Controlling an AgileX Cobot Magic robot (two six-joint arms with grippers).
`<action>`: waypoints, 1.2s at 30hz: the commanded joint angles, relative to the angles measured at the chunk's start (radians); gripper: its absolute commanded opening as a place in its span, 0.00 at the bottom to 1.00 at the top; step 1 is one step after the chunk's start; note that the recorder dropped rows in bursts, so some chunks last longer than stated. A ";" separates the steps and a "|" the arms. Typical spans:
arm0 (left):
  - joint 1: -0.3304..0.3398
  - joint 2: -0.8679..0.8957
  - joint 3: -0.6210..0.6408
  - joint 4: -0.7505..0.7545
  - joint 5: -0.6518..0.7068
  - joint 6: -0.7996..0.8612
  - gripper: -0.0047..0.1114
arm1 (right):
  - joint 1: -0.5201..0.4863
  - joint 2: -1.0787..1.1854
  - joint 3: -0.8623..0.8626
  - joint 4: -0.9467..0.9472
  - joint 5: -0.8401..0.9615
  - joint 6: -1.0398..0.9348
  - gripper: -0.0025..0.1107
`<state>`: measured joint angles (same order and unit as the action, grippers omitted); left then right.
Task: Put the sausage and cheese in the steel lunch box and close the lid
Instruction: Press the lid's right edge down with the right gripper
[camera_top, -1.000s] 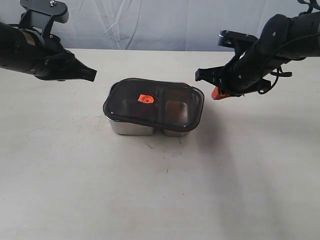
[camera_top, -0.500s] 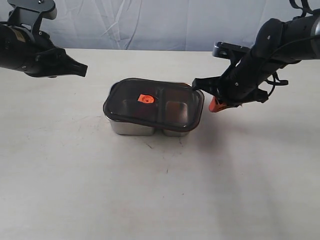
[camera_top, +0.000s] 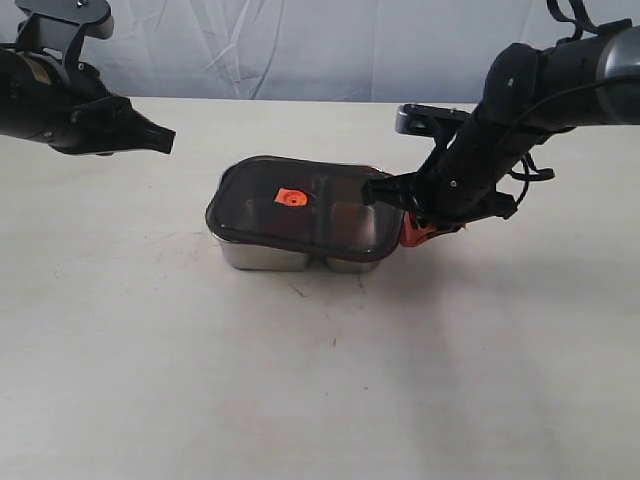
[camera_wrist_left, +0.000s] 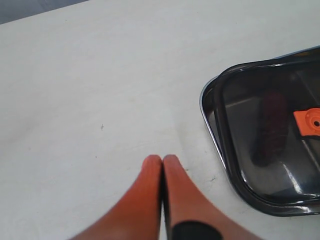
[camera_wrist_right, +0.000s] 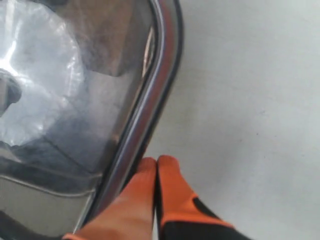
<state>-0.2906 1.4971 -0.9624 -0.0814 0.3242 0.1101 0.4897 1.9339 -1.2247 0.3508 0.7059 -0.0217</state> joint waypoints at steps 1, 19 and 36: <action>0.002 -0.001 0.002 -0.011 -0.002 -0.005 0.04 | 0.001 0.001 -0.008 -0.006 -0.028 -0.009 0.02; 0.002 -0.001 0.002 -0.011 0.034 -0.005 0.04 | 0.001 0.001 -0.008 -0.010 -0.159 -0.009 0.02; 0.002 -0.001 0.002 -0.011 0.042 -0.005 0.04 | 0.001 0.075 -0.148 -0.103 -0.032 -0.006 0.02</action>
<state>-0.2906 1.4971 -0.9624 -0.0814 0.3659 0.1101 0.4897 2.0084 -1.3522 0.2759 0.6423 -0.0254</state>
